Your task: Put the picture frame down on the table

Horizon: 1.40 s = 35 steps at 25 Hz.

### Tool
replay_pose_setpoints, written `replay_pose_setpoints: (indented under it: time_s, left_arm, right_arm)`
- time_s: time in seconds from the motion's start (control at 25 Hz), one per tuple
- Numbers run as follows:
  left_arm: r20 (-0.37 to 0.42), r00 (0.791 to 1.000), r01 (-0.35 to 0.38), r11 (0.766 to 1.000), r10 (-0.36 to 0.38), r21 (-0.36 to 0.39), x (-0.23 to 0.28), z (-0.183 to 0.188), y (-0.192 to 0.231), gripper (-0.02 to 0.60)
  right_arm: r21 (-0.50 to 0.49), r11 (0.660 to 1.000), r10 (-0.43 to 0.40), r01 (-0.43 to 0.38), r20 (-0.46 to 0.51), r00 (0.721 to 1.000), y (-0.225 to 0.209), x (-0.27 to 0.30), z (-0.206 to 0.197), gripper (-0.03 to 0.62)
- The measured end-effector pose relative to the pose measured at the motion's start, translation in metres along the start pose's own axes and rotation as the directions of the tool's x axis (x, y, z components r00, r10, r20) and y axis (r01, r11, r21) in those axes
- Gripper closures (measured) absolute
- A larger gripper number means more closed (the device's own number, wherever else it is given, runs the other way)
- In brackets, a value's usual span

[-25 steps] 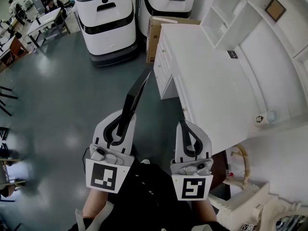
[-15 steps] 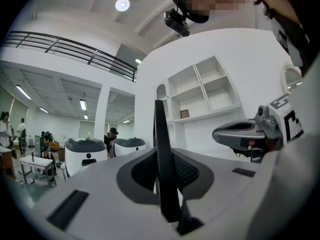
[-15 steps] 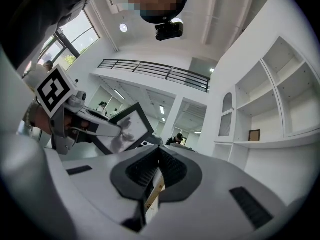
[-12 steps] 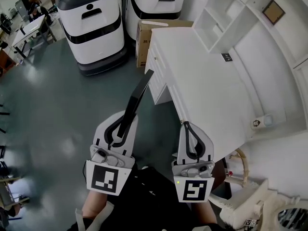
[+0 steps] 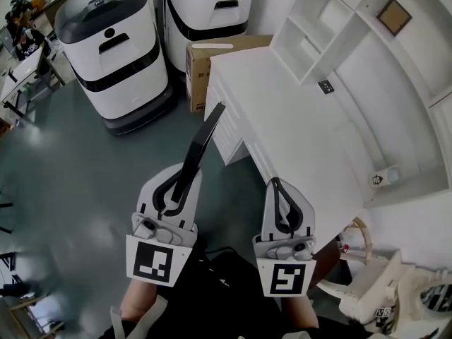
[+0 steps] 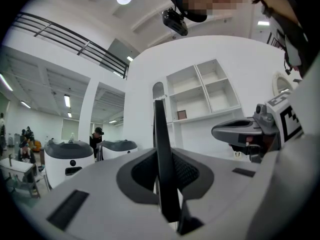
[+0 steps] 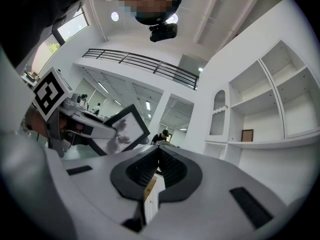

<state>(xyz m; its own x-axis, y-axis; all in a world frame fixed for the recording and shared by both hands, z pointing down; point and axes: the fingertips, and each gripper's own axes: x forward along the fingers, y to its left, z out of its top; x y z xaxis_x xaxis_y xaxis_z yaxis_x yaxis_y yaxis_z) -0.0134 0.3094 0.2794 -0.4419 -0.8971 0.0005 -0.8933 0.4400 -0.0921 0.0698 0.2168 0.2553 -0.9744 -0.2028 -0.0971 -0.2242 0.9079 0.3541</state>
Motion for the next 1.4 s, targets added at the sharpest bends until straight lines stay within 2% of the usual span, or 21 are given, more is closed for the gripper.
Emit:
replay_pose_setpoints:
  time_s: [0.28, 0.6, 0.72, 0.88, 1.12, 1.28, 1.4]
  left_arm:
    - [0.01, 0.998, 0.07, 0.997, -0.07, 0.02, 0.022, -0.005, 0.038, 0.537]
    - [0.02, 0.992, 0.122, 0.992, -0.123, 0.04, 0.035, -0.007, 0.061, 0.538]
    - [0.029, 0.99, 0.135, 0.99, -0.136, 0.042, 0.036, -0.008, 0.065, 0.538]
    - [0.026, 0.987, 0.154, 0.984, -0.156, 0.087, 0.039, -0.011, 0.065, 0.538]
    - [0.023, 0.985, 0.167, 0.982, -0.17, 0.092, 0.042, -0.014, 0.062, 0.538]
    - [0.013, 0.986, 0.163, 0.985, -0.164, 0.048, 0.046, -0.017, 0.063, 0.538]
    - [0.003, 0.985, 0.172, 0.983, -0.172, 0.071, 0.052, -0.018, 0.064, 0.538]
  right_arm:
    - [-0.011, 0.997, -0.073, 0.073, -0.012, 0.997, 0.009, 0.037, 0.0, 0.592]
    - [-0.023, 0.99, -0.139, 0.139, -0.018, 0.99, 0.013, 0.059, 0.0, 0.592]
    - [-0.029, 0.988, -0.153, 0.152, -0.027, 0.988, 0.015, 0.062, -0.002, 0.592]
    - [-0.033, 0.985, -0.169, 0.168, -0.038, 0.985, 0.016, 0.061, -0.006, 0.592]
    - [-0.036, 0.983, -0.183, 0.182, -0.055, 0.982, 0.01, 0.059, -0.01, 0.592]
    - [-0.029, 0.982, -0.19, 0.188, -0.061, 0.98, 0.003, 0.061, -0.015, 0.592]
    - [-0.018, 0.979, -0.202, 0.201, -0.055, 0.978, -0.005, 0.069, -0.018, 0.592]
